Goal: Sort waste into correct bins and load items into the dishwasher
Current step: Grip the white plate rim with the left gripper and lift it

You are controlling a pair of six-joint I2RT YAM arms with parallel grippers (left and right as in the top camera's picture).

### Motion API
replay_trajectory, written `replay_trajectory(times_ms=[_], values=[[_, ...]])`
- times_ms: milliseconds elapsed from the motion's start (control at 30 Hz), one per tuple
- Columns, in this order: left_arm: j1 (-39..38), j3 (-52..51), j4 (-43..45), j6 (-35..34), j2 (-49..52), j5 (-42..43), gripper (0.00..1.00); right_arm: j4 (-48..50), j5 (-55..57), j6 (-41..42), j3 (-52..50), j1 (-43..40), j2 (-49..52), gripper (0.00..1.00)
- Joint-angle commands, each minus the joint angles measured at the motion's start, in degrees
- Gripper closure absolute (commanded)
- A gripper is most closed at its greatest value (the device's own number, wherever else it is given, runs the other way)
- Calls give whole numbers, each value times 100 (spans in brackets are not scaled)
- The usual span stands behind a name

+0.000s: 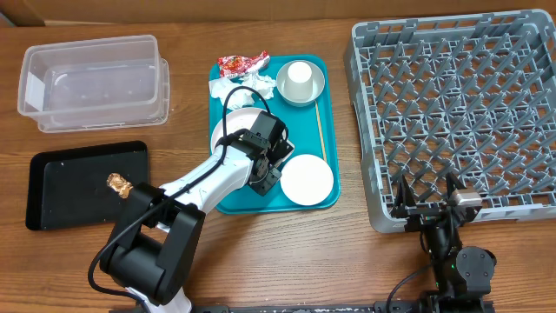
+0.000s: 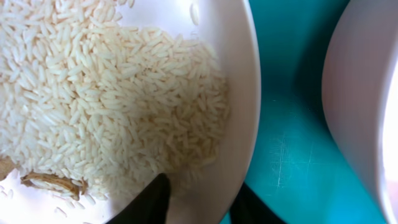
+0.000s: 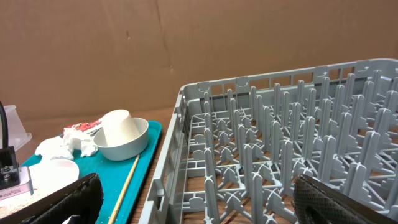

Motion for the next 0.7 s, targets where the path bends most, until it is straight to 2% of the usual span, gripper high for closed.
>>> replay_trajectory(times_ms=[0, 100, 200, 300, 667], values=[[22, -87, 13, 11, -17, 11, 73, 20, 55, -17, -61, -15, -68, 0], [22, -61, 9, 7, -17, 11, 83, 20, 55, -17, -59, -15, -68, 0], [22, -31, -22, -68, -20, 15, 87, 20, 57, -17, -61, -15, -68, 0], [22, 31, -125, -103, -20, 13, 96, 20, 55, -17, -61, -15, -68, 0], [22, 275, -282, -514, -20, -7, 96, 22, 55, -17, -61, -15, -68, 0]])
